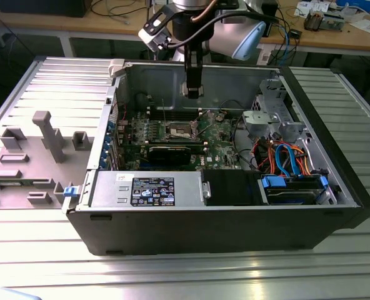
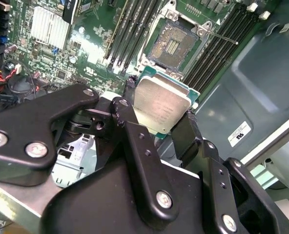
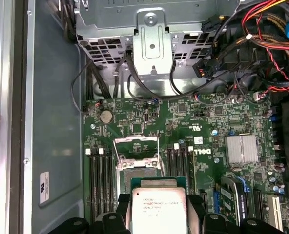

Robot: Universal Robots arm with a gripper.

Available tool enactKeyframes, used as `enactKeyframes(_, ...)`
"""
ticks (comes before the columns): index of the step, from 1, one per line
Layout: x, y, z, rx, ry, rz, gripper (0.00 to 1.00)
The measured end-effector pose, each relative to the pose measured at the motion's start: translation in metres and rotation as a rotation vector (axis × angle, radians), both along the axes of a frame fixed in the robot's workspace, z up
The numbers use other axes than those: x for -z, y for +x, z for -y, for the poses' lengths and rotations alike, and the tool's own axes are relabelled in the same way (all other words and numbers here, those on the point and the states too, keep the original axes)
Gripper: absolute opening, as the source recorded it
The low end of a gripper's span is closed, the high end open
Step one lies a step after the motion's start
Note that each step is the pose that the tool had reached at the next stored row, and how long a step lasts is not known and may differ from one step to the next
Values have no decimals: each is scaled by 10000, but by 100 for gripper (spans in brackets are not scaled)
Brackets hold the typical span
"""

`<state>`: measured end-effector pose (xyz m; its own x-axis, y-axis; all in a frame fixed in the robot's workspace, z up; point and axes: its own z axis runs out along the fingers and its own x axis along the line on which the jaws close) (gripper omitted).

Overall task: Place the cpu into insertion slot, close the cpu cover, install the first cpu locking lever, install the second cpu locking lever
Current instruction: 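Place the cpu into insertion slot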

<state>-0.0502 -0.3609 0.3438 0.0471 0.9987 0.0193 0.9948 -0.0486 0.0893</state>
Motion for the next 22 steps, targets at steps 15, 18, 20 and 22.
enactKeyframes(15, 183, -66, -41, -431, -1, -1, 55)
enactKeyframes(18, 244, -75, -99, -430, 0, -1, 55)
enactKeyframes(20, 267, -75, -120, -431, -1, -5, 55)
enactKeyframes(22, 278, -75, -140, -431, 0, -5, 55)
